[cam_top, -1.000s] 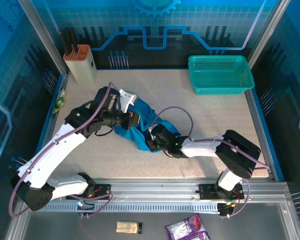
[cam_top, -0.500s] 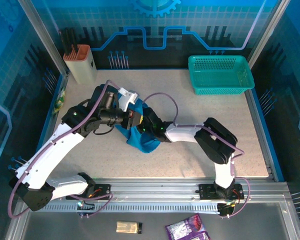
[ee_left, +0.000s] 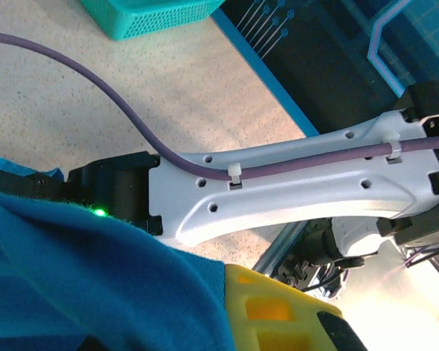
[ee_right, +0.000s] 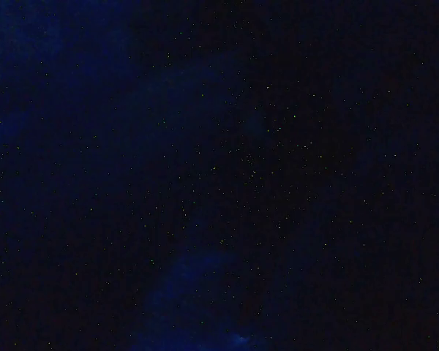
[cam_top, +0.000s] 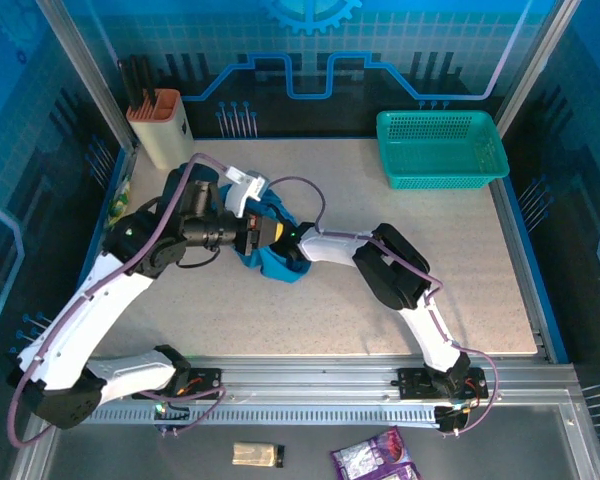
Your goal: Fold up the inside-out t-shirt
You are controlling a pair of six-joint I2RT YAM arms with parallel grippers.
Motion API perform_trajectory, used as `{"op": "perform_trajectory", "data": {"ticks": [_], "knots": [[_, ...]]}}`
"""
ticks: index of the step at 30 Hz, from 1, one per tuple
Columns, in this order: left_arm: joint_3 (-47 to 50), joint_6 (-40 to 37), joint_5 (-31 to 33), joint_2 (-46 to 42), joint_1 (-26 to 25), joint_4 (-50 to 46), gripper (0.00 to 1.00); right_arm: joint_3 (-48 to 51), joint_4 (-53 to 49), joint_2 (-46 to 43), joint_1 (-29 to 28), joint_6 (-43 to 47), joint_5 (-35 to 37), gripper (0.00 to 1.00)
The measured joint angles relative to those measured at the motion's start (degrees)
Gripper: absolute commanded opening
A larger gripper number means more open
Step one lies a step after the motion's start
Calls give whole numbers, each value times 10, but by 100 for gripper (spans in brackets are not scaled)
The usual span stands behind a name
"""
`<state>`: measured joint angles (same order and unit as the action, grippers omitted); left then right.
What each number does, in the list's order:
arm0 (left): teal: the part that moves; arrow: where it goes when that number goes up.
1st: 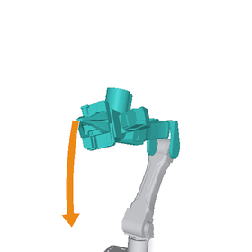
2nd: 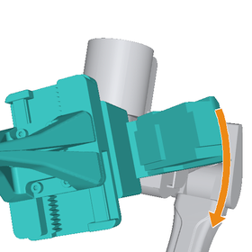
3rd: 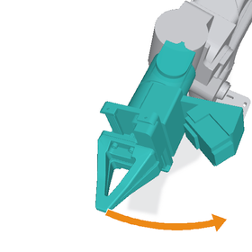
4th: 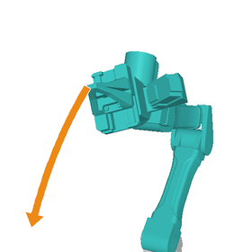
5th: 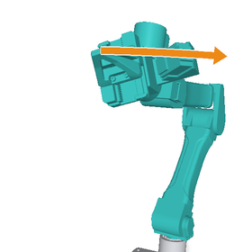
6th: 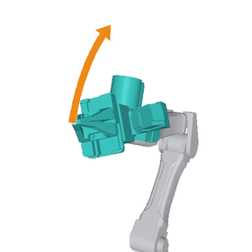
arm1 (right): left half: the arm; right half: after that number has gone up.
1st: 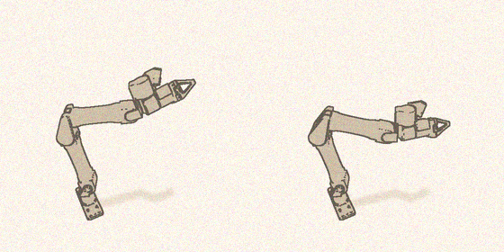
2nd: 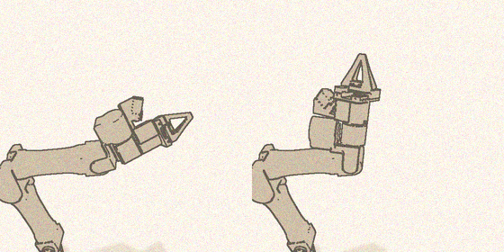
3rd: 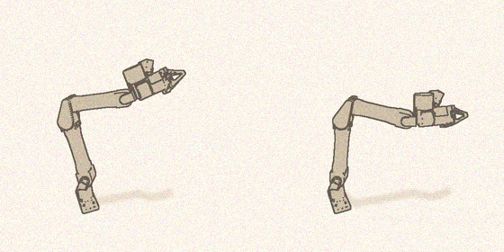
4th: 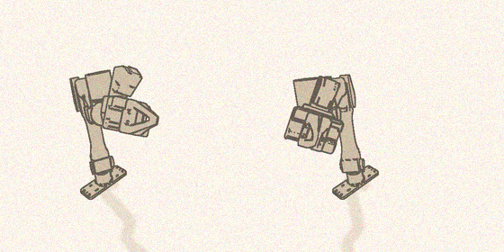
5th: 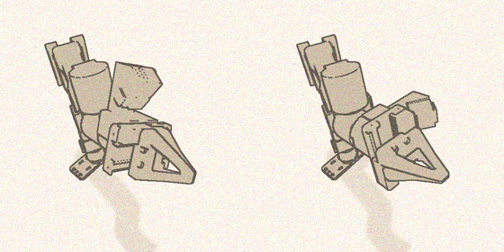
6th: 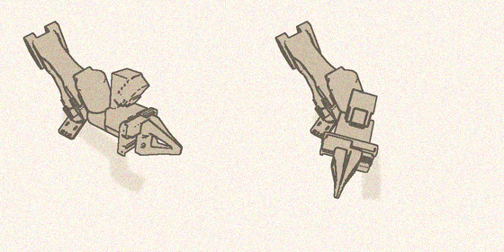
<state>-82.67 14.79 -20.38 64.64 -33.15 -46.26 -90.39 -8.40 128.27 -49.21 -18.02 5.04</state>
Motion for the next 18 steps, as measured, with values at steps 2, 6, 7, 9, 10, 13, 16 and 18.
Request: {"op": "perform_trajectory", "data": {"ticks": [2, 6, 7, 9, 10, 13, 16, 18], "knots": [[-6, 1, 12, -7, 0, 0, 0, 5, -16, -4, 1, -3, 16, 59], [-12, 1, 69, -17, 2, -2, 0, 69, -39, -52, 8, -14, 35, 21], [-12, 1, 87, -18, 4, -2, 0, 91, -44, -68, 11, -18, 38, 16], [-12, 1, 123, -17, 13, -2, 0, 147, -57, -114, 20, -19, 42, 6], [-9, 1, 137, -17, 20, -1, 0, 172, -65, -136, 25, -20, 44, 3], [16, 1, 173, -10, 49, 9, 0, 246, -89, -210, 39, -13, 35, 0], [62, 1, 195, 14, 76, 29, 0, 283, -114, -284, 44, -7, 18, 0], [95, 1, 202, 43, 90, 46, 0, 286, -124, -338, 44, -1, 1, 0]]}}
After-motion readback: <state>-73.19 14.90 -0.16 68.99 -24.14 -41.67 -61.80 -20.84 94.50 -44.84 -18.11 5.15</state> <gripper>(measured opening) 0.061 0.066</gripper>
